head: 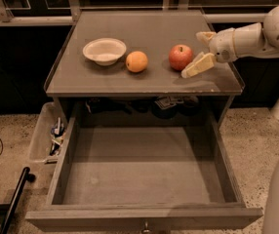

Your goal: Place apple into top drawer

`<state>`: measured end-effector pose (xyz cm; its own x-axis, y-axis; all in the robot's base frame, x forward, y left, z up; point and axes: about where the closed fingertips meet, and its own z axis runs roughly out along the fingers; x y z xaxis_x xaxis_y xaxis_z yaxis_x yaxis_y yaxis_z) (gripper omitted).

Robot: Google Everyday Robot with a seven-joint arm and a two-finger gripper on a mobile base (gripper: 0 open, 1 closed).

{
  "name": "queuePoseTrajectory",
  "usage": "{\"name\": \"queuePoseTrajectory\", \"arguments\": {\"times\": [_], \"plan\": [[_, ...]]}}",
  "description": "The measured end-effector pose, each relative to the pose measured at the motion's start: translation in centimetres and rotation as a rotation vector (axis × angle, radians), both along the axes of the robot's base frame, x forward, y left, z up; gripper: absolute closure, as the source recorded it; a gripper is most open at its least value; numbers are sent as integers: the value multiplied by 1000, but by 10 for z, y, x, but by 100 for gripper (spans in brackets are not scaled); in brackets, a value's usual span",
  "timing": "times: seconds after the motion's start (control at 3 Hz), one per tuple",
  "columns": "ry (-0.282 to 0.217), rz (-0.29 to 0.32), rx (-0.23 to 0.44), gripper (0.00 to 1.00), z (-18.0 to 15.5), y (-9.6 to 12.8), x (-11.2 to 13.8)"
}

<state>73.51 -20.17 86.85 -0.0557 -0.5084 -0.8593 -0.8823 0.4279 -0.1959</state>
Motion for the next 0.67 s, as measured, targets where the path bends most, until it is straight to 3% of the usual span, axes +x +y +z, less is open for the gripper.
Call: {"name": "queuePoseTrajectory", "arguments": {"times": [0.33, 0.67], "plan": [[52, 55, 11, 0, -14, 15, 7], [53, 61, 10, 19, -14, 16, 7]]}}
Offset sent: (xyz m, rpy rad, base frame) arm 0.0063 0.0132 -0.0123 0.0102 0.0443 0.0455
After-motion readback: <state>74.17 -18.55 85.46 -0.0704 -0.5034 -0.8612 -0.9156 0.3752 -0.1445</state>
